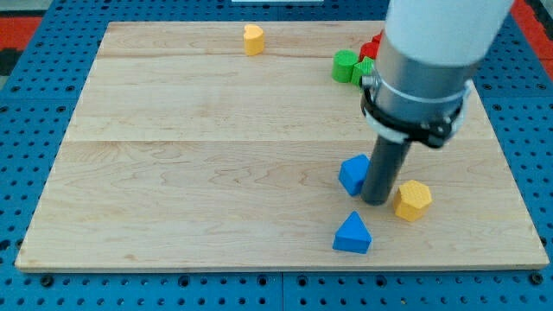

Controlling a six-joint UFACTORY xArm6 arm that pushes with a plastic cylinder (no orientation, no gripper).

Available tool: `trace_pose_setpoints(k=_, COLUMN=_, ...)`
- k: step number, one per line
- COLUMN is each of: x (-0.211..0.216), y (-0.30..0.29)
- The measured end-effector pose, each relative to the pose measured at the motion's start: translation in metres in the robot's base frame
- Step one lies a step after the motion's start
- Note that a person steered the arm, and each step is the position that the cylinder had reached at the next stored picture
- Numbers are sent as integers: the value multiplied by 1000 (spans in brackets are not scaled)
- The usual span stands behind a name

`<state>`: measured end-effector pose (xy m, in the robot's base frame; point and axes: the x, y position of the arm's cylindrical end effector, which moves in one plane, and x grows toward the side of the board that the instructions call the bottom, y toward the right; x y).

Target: Make the blue cube close to the bottom right side of the yellow heart

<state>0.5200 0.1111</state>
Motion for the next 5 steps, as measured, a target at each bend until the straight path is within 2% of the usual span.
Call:
trace_pose_setpoints(k=2, x=-70, y=-13)
trace_pose_setpoints(k=5, x=-93, y=-139)
